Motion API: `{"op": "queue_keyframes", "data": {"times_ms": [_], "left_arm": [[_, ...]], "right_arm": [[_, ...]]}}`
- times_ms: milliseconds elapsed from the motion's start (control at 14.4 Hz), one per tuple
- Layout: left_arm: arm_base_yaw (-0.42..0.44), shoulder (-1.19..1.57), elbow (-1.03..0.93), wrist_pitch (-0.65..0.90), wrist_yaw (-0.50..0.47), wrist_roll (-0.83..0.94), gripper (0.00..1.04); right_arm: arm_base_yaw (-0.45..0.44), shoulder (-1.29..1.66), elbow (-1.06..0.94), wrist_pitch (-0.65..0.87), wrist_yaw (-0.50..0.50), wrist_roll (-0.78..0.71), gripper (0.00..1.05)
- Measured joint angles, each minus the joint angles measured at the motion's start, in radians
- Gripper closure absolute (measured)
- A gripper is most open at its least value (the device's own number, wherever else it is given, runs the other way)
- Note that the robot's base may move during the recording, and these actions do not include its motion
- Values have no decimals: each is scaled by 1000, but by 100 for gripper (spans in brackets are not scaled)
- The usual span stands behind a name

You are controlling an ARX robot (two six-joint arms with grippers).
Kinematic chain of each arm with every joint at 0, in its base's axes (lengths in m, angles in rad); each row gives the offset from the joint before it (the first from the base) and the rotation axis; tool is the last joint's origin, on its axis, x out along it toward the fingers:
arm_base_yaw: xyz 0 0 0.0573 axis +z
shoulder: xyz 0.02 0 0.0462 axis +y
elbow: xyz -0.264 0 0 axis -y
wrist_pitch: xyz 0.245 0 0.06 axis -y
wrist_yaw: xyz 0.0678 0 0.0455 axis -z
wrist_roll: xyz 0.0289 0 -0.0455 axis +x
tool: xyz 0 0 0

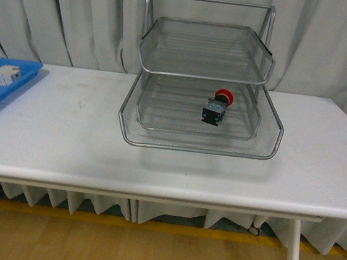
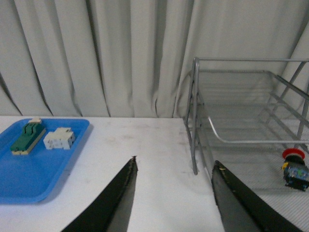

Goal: Place button on rack with both arms

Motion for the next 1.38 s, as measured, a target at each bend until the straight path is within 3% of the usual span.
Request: {"op": "queue_keyframes", "data": {"times_ms": [277, 623, 692, 761, 1038, 1384], "left_arm": [[88, -171, -190, 16, 94, -6, 103], [164, -381, -325, -65, 168, -3, 103], [220, -425, -344, -94, 234, -3, 103], [257, -465, -360, -117, 239, -5, 103], [248, -592, -425, -161, 255, -5, 103], [248, -789, -428, -354, 255, -5, 103]], "right_arm": [[0, 0, 0, 0, 0, 0, 6], [0, 0, 0, 0, 0, 0, 6], [0, 0, 0, 0, 0, 0, 6], [0, 0, 0, 0, 0, 0, 6], [0, 0, 0, 0, 0, 0, 6], [0, 0, 0, 0, 0, 0, 6]]}}
